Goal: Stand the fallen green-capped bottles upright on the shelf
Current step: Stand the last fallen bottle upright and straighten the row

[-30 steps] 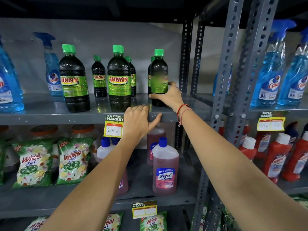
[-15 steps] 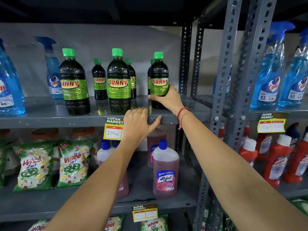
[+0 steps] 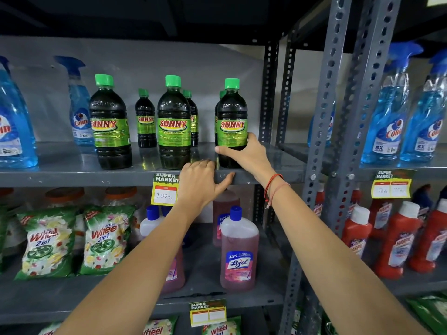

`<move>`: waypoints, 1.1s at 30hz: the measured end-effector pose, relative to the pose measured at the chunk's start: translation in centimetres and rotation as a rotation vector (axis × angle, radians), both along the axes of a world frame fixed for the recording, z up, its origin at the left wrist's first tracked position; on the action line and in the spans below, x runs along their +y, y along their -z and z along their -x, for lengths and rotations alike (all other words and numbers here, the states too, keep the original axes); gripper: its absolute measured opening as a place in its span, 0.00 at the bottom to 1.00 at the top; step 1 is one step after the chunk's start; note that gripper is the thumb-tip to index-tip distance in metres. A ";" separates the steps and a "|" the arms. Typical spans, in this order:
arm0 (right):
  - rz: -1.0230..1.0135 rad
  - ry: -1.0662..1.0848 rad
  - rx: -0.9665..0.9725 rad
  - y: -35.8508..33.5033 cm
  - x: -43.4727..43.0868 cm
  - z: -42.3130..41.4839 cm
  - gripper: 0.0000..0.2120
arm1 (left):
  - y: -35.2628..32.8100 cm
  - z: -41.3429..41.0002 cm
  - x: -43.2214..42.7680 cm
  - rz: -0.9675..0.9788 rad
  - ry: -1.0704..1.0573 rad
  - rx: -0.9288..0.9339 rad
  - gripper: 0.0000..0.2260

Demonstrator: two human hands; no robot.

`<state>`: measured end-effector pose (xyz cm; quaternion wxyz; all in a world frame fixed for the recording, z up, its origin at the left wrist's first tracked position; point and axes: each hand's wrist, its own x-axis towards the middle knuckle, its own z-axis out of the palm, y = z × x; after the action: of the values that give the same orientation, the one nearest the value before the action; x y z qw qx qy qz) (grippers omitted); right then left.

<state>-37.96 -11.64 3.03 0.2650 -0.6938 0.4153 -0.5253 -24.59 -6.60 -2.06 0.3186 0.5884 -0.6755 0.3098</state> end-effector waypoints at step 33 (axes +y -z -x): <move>0.021 -0.132 0.219 0.9 -0.9 4.3 0.31 | -4.4 -0.9 -0.9 -0.479 0.355 0.488 0.24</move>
<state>-42.23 -12.53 2.15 0.2447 -0.7755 0.3895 -0.4324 -23.70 -7.50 2.32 0.3721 0.5766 -0.7244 -0.0659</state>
